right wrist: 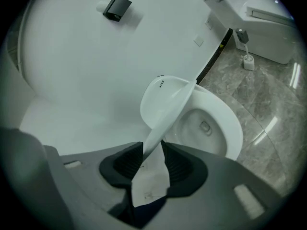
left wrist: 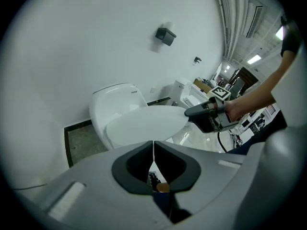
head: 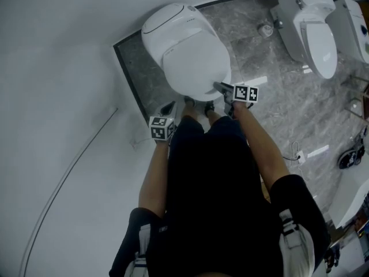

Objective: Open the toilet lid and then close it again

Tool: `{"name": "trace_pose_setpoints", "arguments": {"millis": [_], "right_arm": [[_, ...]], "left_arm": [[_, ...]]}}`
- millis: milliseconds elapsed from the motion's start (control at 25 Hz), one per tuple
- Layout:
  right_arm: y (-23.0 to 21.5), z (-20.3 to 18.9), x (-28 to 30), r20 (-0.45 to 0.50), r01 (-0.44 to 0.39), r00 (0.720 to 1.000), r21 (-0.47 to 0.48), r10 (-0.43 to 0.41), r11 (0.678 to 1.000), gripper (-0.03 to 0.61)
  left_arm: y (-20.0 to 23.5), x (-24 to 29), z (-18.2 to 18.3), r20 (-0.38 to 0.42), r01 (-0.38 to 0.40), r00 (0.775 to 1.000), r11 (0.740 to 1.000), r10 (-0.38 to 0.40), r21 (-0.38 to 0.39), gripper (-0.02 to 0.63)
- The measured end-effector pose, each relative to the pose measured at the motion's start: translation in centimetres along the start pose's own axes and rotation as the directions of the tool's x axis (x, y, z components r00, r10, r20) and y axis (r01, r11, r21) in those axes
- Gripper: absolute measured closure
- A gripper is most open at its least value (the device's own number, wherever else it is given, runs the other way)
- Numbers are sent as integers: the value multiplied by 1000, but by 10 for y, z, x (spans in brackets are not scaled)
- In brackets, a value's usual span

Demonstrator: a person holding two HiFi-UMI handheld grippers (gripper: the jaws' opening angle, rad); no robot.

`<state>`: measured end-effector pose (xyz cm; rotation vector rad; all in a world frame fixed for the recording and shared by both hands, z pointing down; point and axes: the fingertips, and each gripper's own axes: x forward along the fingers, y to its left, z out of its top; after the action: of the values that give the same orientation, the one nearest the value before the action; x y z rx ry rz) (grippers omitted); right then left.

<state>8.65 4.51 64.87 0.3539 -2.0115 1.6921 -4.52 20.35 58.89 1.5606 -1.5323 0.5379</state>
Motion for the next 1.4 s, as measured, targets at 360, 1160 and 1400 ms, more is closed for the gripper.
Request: {"name": "trace_pose_setpoints", "arguments": {"millis": [360, 1160, 1400], "right_arm": [[-33, -15, 2, -49, 46, 998, 22, -45, 999, 433], [-109, -52, 15, -231, 188, 953, -46, -193, 981, 387], [-139, -62, 18, -260, 283, 917, -113, -303, 953, 353]], "left_arm": [[-4, 9, -4, 21, 12, 1000, 999, -11, -30, 603], [-13, 68, -53, -66, 95, 993, 993, -100, -73, 603], [-16, 84, -61, -99, 139, 985, 989, -143, -43, 603]]}}
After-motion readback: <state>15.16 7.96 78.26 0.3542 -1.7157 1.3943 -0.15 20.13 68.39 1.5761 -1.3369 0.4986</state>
